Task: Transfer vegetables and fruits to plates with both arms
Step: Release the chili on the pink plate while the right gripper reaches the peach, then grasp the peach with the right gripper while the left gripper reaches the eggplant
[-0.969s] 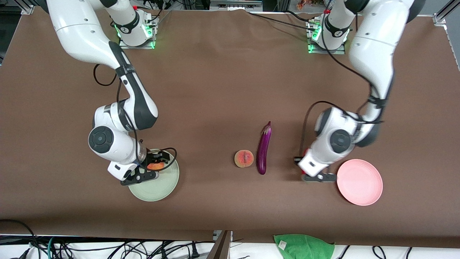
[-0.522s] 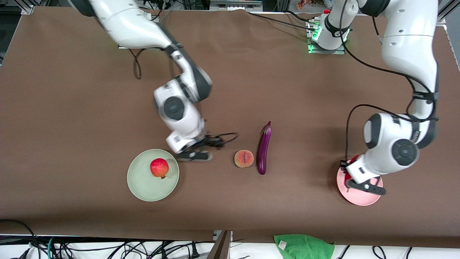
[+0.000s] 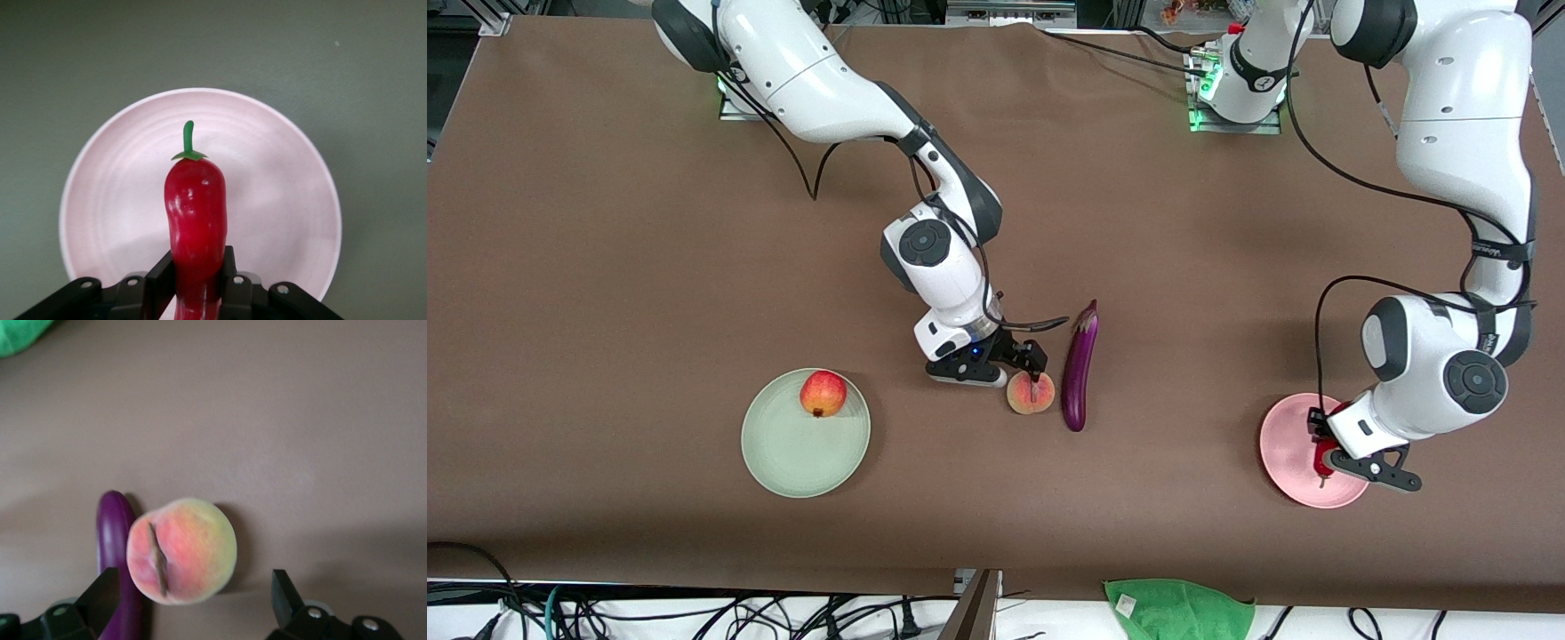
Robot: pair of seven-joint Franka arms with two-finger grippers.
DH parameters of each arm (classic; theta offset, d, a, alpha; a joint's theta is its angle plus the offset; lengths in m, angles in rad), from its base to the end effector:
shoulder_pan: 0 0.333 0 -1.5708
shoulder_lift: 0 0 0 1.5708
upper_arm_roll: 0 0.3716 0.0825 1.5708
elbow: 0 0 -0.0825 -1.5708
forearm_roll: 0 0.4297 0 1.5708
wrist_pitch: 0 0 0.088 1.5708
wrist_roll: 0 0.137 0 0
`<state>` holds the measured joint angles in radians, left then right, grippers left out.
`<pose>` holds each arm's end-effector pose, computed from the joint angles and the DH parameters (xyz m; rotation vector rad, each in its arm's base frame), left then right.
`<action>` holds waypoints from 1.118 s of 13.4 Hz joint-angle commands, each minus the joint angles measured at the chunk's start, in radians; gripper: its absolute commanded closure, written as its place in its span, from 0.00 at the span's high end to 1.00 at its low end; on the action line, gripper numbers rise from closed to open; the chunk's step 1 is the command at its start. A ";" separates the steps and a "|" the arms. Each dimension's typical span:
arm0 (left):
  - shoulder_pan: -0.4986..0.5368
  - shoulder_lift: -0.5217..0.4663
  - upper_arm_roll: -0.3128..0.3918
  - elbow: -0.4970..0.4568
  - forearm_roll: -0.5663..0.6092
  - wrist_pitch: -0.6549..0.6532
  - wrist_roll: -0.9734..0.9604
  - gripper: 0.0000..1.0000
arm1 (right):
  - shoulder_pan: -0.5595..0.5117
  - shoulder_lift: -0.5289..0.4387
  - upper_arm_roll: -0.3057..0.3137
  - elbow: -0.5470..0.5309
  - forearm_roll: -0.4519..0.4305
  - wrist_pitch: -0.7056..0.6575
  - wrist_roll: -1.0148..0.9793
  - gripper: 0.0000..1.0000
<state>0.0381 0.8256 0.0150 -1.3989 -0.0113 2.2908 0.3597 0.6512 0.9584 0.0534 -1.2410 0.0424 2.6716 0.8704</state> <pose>0.8162 0.0404 0.1977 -3.0881 0.4740 -0.1009 0.6868 0.5635 0.2118 -2.7143 0.3166 -0.4002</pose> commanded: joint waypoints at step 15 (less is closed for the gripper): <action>-0.026 0.018 -0.019 0.024 -0.180 -0.005 -0.071 1.00 | 0.019 0.132 -0.012 0.106 -0.053 0.120 -0.001 0.00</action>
<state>0.0324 0.8631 -0.0006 -1.3900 -0.1653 2.3339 0.3368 0.6711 1.0714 0.0442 -1.1591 -0.0065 2.8015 0.8701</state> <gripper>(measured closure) 0.000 0.269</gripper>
